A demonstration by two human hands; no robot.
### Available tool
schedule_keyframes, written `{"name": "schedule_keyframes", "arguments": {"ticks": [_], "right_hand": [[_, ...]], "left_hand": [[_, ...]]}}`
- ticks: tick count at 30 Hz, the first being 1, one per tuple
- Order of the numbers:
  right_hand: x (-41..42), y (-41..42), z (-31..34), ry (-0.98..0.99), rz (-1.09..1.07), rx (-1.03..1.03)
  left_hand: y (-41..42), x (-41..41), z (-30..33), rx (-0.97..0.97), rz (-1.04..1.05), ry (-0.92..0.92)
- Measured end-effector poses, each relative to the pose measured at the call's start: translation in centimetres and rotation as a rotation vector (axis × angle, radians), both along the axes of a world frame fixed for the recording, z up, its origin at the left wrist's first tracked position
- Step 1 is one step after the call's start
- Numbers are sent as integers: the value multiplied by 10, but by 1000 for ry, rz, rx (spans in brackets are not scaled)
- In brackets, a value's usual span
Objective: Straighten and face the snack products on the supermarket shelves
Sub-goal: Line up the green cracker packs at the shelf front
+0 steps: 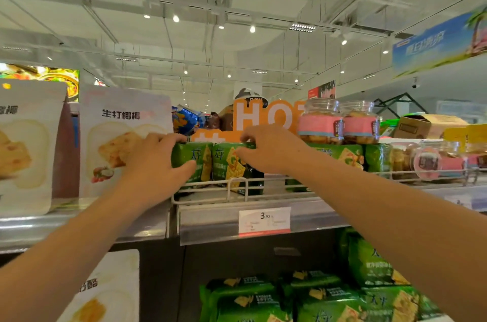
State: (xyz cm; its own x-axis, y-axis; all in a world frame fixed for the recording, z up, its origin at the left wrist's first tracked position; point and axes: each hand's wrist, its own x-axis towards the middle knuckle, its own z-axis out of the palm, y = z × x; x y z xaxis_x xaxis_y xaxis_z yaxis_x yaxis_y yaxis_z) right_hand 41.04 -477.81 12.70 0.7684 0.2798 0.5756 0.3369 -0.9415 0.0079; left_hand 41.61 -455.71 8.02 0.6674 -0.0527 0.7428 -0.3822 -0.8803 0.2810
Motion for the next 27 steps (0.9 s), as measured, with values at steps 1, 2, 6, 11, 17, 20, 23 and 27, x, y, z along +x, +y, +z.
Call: {"name": "schedule_keyframes", "arguments": {"ticks": [1,2,6,11,17,20,23,27], "right_hand": [[2,1,0,17,-15,-27],[4,2,1,25,-21,-34],[1,4,11,99,2,-23],[-10,-5,25,186,30,-17],[-19,-33,35,274,117,100],[-21,-42,34,326,175,128],[-20,-48,31,350,110,2],[-20,-53,27,361,100,-6]], "left_hand": [[1,3,-3,-22,-41,23],[2,5,-3,-43,-68,37],[3,8,7,-14,-23,60],[5,2,21,-11,78,73],[18,2,27,-134,5,177],[18,4,29,-174,-65,200],[9,7,33,-235,-194,251],[-12,13,34,-325,-337,338]]}}
